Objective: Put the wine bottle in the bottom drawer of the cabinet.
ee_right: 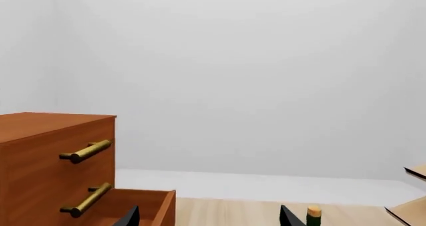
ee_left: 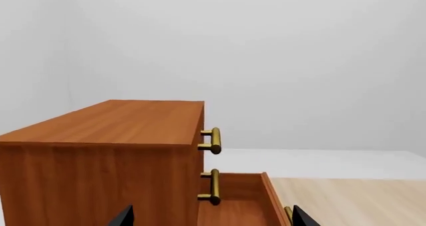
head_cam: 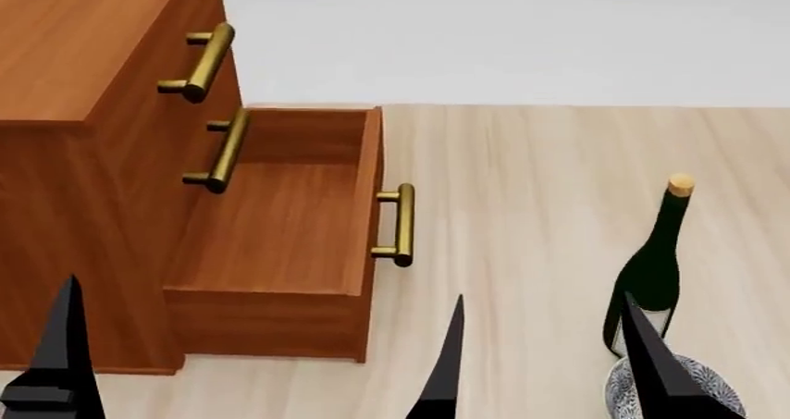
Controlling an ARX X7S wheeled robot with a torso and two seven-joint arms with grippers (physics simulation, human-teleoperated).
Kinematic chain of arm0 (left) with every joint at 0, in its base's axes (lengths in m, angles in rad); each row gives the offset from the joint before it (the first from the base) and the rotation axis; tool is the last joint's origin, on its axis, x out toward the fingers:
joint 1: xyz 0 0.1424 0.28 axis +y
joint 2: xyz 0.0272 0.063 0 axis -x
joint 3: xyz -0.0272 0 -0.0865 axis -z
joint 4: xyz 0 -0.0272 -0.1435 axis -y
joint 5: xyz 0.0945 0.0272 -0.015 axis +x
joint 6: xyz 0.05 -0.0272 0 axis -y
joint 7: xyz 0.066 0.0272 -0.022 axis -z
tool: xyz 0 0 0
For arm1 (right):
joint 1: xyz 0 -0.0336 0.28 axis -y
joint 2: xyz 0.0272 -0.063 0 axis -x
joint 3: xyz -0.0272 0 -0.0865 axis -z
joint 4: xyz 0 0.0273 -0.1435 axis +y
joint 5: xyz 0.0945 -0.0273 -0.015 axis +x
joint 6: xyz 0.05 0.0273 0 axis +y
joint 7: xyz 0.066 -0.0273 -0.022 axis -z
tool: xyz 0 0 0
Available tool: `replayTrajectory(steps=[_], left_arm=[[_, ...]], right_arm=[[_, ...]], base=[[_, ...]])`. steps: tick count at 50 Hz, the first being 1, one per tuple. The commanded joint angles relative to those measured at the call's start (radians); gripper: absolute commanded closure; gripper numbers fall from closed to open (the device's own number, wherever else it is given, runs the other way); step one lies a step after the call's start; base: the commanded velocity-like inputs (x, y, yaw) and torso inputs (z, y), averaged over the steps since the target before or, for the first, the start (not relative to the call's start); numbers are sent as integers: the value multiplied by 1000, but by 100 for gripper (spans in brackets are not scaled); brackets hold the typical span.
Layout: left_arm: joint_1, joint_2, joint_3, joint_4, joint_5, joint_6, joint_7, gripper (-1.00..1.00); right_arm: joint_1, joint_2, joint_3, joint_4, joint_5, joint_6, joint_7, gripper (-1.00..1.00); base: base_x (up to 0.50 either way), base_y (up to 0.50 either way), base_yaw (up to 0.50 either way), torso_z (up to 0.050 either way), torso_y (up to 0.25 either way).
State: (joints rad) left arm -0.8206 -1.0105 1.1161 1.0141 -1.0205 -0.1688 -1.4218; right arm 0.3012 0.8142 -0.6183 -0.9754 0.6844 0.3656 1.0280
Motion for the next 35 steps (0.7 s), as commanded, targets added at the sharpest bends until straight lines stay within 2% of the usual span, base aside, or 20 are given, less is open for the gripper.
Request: replayTrajectory(steps=[1,35], left_arm=[[7,-10,2,-2,6,9,1,-100],[18,0,13,-13,24,17,9,-100]], right_arm=[[3,1,-2,2,3,-1,3,-100],[22,-6,-30,2,-9,14,-1,-100]], base=[[305,0,0,0,0],[305,0,0,0,1]])
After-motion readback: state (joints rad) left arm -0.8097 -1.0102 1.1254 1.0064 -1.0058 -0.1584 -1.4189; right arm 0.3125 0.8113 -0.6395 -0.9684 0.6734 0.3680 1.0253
